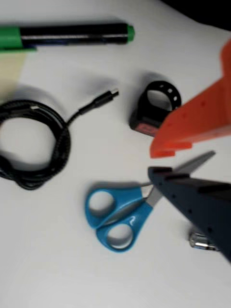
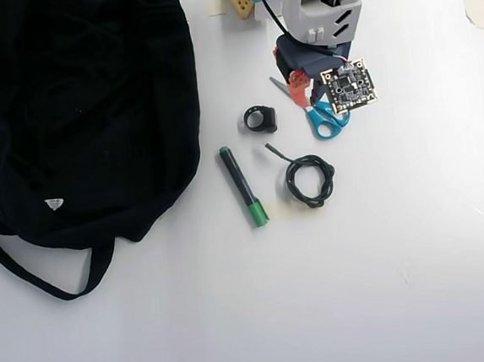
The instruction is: Put the cable into the black bag
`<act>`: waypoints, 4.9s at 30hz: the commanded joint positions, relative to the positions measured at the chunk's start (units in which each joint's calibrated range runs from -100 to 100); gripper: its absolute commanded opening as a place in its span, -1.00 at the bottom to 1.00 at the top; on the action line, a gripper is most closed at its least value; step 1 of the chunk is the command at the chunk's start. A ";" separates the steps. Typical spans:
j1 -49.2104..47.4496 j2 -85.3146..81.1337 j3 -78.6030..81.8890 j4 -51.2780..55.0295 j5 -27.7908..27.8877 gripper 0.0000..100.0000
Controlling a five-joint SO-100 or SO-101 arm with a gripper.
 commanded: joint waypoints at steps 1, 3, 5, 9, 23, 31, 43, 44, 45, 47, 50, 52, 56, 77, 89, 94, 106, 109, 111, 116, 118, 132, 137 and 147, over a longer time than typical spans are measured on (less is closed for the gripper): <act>-0.01 0.79 -1.61 -1.35 0.21 -0.79; -0.01 2.62 -2.41 -1.44 0.00 -0.66; -0.01 4.78 -3.76 -1.44 -0.05 -0.54; 0.44 9.09 -7.45 -1.44 -0.05 -0.42; 0.82 20.96 -18.86 -1.44 -2.04 -0.40; 1.56 29.92 -27.03 -1.44 -3.93 -0.40; 2.24 37.81 -30.99 -4.63 -5.40 -0.40; 2.24 38.22 -30.99 -4.97 -5.40 -0.40; 2.24 38.55 -30.99 -4.97 -5.56 -0.40; 2.16 39.30 -30.99 -4.97 -6.03 -0.40; 2.16 40.79 -30.99 -5.58 -6.08 -0.40; 2.16 41.79 -30.99 -6.52 -6.08 -0.40; 2.24 42.95 -31.26 -7.81 -6.08 -0.40; 2.69 49.67 -31.70 -8.93 -7.23 -0.40; 2.69 49.76 -31.70 -9.71 -7.23 -0.42; 2.69 49.76 -31.62 -9.62 -7.23 -0.59; 2.69 49.67 -31.62 -9.37 -7.23 -0.95; 2.69 49.59 -31.62 -9.28 -7.23 -0.95; 2.69 49.09 -31.62 -9.11 -7.23 -0.95; 2.69 48.34 -33.59 -7.90 -7.23 -0.95; 2.46 48.34 -36.29 -5.75 -7.23 -0.95; 1.56 48.26 -56.32 12.94 -5.19 -0.95; 1.19 48.26 -62.34 19.83 -5.08 -0.95; 2.01 38.88 -55.07 20.44 -2.46 -0.95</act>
